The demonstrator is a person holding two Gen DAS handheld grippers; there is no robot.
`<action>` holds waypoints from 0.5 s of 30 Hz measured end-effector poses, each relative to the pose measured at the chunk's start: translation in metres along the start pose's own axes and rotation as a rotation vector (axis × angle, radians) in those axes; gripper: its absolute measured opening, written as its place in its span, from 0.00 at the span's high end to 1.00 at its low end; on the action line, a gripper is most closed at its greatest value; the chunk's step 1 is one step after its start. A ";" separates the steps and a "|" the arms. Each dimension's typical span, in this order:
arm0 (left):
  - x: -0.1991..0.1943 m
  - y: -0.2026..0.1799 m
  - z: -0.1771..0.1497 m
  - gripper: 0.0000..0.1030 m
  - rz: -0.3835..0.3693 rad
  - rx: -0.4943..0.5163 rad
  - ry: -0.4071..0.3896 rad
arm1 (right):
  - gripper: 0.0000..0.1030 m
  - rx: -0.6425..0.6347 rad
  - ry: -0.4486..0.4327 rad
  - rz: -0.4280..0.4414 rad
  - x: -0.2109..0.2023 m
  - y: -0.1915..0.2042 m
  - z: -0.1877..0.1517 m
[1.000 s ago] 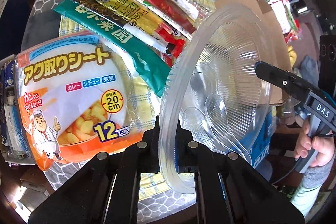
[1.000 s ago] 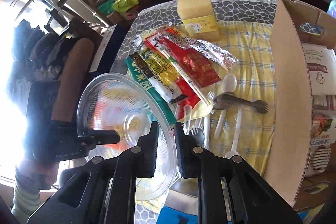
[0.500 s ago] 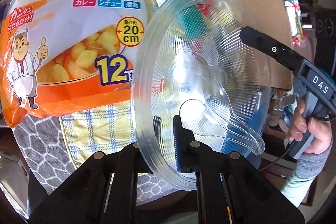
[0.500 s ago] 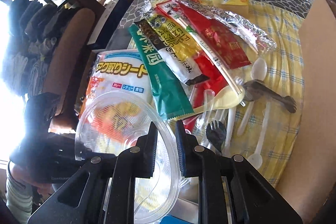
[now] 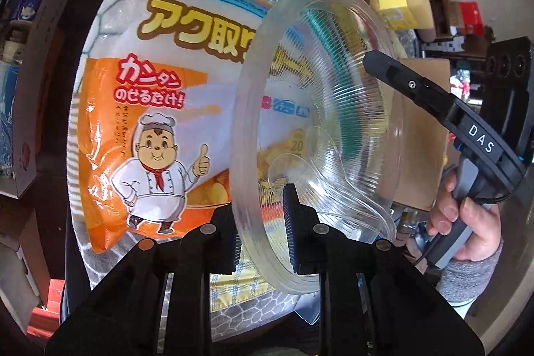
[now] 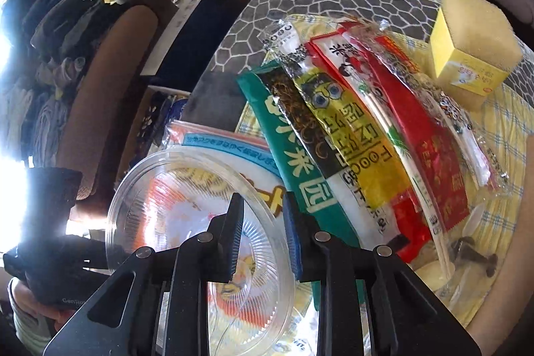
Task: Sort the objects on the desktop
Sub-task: 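Set the clear bowl down on the orange bag and open the left tool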
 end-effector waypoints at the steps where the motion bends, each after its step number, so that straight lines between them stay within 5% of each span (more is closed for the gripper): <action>1: -0.001 0.006 0.003 0.81 0.004 -0.013 -0.003 | 0.77 -0.009 0.007 -0.004 0.006 0.004 0.004; 5: 0.002 0.026 0.013 0.79 0.032 -0.042 -0.035 | 0.74 -0.024 0.029 -0.011 0.029 0.016 0.012; 6: 0.000 0.030 0.014 0.69 0.054 -0.047 -0.056 | 0.73 -0.023 0.027 -0.011 0.032 0.017 0.013; 7: -0.004 0.031 0.015 0.54 0.077 -0.049 -0.076 | 0.63 -0.023 0.025 -0.011 0.034 0.019 0.013; 9: -0.010 0.033 0.017 0.46 0.097 -0.034 -0.120 | 0.43 -0.030 0.011 -0.003 0.031 0.021 0.014; 15: -0.041 0.030 0.017 0.46 0.171 0.020 -0.242 | 0.36 -0.077 -0.090 -0.042 -0.024 0.020 0.012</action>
Point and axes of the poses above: each gripper's, at about its wrist camera, not at the fingertips, and x roughly the way its jaws point, y to its left, z to its top, the point moved 10 cm from there along x, roughly the way its jaws point, and after that the axes turned 10 degrees about -x, right-handed, at the moved point
